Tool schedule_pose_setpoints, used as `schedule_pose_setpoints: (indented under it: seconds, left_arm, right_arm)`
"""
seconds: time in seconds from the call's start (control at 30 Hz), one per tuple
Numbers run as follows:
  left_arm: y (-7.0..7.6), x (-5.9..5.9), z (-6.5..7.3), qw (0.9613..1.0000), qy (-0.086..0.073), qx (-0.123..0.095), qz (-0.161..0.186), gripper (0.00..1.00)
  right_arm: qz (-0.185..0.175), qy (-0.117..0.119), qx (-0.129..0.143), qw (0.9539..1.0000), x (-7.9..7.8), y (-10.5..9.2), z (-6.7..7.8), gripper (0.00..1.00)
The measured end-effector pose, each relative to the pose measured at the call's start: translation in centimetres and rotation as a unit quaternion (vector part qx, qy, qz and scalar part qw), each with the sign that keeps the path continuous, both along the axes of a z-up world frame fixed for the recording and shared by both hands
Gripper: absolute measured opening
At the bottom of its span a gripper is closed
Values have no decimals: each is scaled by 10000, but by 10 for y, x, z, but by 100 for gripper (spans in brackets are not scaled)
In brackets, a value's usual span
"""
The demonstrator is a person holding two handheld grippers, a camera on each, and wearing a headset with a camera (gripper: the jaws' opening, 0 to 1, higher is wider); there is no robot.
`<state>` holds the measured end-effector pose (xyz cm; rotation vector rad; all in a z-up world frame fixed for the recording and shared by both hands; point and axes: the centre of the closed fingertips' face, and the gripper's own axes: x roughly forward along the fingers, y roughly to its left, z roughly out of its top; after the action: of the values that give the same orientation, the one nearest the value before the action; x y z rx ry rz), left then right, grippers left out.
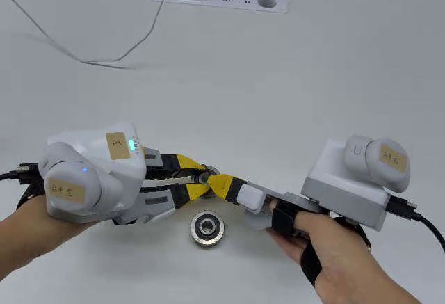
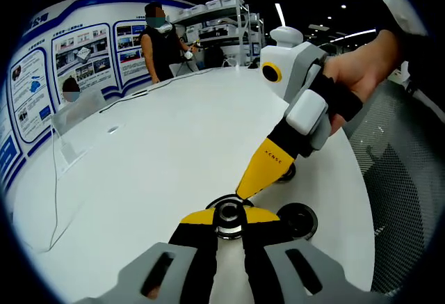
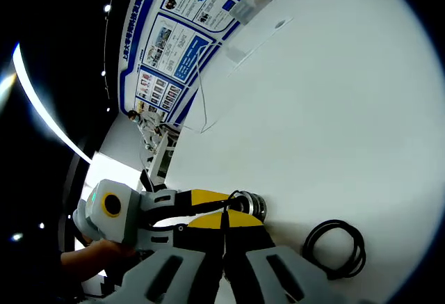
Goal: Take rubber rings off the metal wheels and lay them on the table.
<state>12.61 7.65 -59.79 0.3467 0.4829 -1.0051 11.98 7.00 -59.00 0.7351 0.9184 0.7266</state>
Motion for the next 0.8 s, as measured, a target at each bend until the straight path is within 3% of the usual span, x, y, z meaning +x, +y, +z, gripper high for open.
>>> schedule_pose_setpoints:
  seconds: [0.13,0.27,0.37,0.5,0.8]
  left_arm:
    - [0,0,0,10000,66,18,8,13]
    - [3,0,5,10000,-1,2,33,11]
    - [9,4,15,9996,-37,-171,204,11]
    - [17,5,18,9995,-66,-122,279,14]
    - [25,6,36,9981,-165,-303,506,24]
  right_arm:
    - [-40,56,-18,10000,1,0,-2,0]
    - [-100,69,2,9999,2,0,-2,0]
    - [-136,98,8,9999,2,2,-3,0]
    - [-150,125,3,9998,2,3,-4,0]
    - [-282,113,202,9993,5,5,12,0]
